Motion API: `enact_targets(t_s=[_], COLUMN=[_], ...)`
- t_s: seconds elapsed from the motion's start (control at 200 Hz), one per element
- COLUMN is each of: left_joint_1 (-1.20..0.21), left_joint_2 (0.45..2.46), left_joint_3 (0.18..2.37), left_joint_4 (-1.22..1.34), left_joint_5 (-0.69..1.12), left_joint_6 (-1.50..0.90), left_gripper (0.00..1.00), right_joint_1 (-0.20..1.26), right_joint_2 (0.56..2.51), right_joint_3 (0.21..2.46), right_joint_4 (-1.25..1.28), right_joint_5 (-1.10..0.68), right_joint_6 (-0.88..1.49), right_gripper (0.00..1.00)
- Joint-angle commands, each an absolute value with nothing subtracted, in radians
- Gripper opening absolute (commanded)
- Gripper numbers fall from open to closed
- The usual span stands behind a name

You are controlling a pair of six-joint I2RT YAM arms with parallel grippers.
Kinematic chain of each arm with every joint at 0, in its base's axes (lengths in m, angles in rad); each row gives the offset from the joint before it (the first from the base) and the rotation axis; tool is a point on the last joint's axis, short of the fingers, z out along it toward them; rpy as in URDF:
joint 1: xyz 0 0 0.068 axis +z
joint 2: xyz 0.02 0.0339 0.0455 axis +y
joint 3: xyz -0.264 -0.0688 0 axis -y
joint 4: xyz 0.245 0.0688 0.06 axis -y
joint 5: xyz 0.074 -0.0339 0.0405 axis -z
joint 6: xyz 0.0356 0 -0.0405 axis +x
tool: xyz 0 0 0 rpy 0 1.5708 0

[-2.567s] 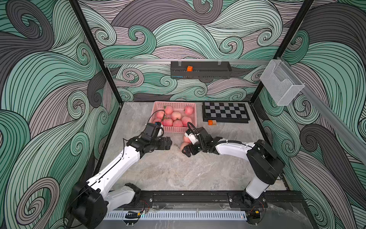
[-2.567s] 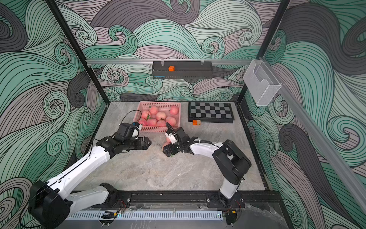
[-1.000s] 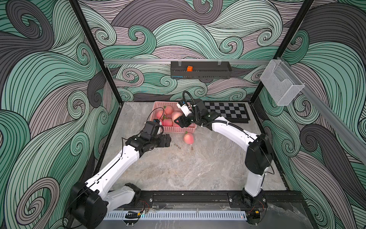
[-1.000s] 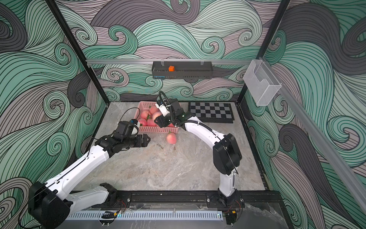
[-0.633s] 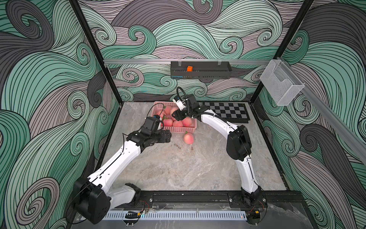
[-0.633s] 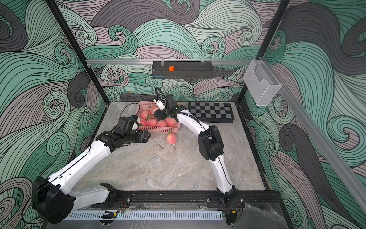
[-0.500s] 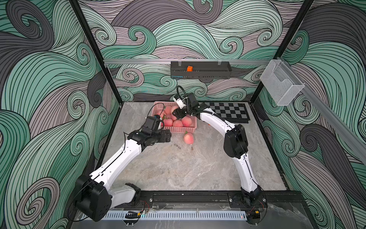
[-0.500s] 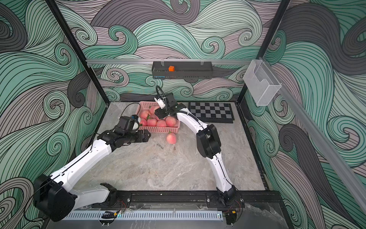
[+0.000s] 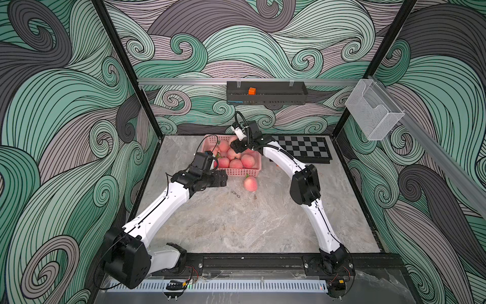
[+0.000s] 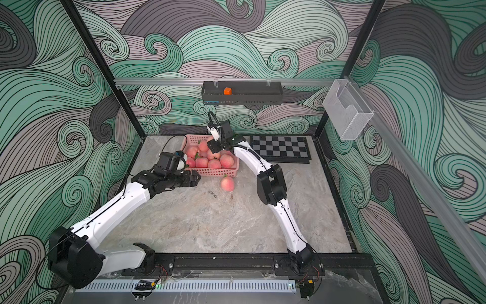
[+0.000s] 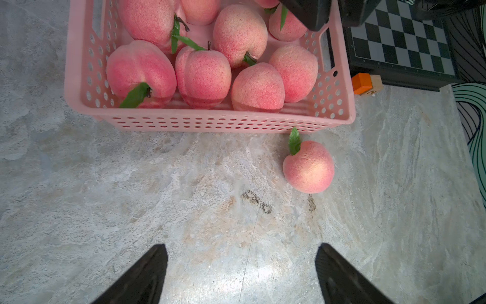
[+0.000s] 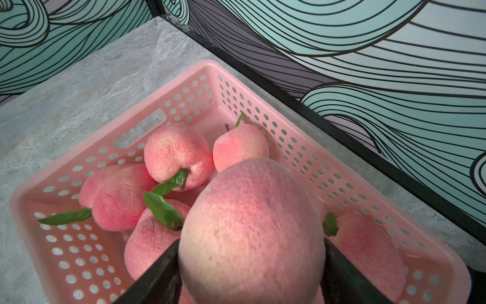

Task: Put the peaches into the basket
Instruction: Place the peach in the basket.

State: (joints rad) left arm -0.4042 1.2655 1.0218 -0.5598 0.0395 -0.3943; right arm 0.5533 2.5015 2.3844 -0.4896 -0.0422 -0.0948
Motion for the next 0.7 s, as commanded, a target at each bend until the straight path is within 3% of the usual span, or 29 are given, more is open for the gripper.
enact_targets(t_s=[0.0,0.695], left_joint_1=[-0.395,-0.385], left_joint_2=[1.284,1.356], left_joint_3=[1.045,1.078], left_joint_4=[-0.540,-0.549], left_joint_5=[0.061,0.117], left_joint_6=[-0.387,-0.388], left_gripper=[0.89,0.88], right_joint_1=[0.549,0.521], right_joint_2=[2.545,2.690], right_joint_3=[2.440,2.564], right_joint_4=[-0.479,-0.454], right_joint_5=[-0.010,-0.010], right_joint_6=[-0.121,-0.084], right_gripper=[0.77,0.79])
